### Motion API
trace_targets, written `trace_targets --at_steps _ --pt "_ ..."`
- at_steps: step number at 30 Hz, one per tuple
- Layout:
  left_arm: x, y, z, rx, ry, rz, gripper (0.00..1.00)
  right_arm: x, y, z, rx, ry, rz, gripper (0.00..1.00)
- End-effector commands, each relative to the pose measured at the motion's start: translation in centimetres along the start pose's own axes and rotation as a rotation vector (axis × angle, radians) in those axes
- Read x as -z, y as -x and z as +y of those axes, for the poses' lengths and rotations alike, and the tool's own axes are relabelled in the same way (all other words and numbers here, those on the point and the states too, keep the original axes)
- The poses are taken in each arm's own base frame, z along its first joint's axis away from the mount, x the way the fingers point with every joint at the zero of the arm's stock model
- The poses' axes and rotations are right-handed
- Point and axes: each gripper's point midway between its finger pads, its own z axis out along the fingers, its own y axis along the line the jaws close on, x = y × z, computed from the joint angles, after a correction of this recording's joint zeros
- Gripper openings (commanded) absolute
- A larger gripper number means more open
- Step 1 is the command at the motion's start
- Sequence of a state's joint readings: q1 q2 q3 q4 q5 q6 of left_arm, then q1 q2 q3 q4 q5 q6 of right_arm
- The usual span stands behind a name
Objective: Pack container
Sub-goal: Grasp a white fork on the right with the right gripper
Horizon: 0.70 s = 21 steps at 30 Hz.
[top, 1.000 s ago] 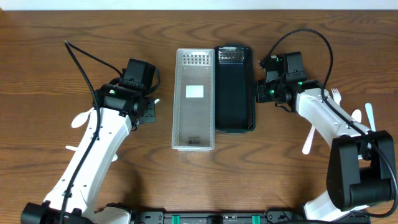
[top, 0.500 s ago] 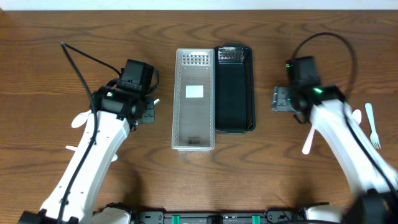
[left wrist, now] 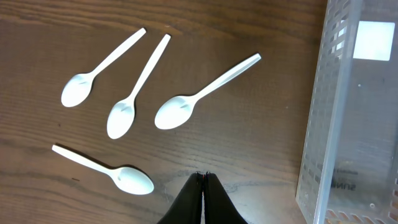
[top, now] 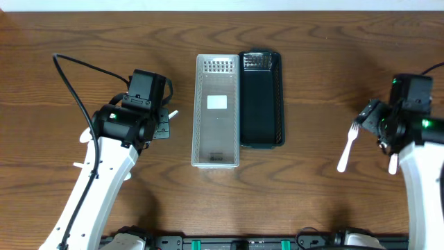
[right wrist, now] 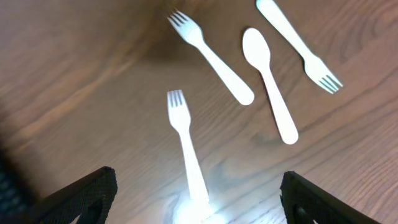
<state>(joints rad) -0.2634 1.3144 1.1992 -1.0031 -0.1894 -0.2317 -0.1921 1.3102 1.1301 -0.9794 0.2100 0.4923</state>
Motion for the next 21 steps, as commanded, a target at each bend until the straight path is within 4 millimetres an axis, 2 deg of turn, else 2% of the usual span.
trace_targets --at_steps 1,6,11,21 --pt "-0.1 -0.2 0.2 -0.006 0.005 0.005 0.06 -3.3 -0.9 -0.1 0.038 -0.006 0.113 0.88" --pt "-0.1 -0.3 0.3 -0.007 0.006 0.009 0.05 -7.7 -2.3 -0.3 0.077 -0.056 0.235 0.89" --pt "-0.1 -0.3 0.3 -0.008 0.007 0.011 0.06 -11.0 -3.7 0.2 0.134 -0.056 0.32 0.89" --pt "-0.1 -0.3 0.3 -0.007 0.007 0.011 0.06 -15.1 -5.7 1.2 0.181 -0.025 0.414 0.89"
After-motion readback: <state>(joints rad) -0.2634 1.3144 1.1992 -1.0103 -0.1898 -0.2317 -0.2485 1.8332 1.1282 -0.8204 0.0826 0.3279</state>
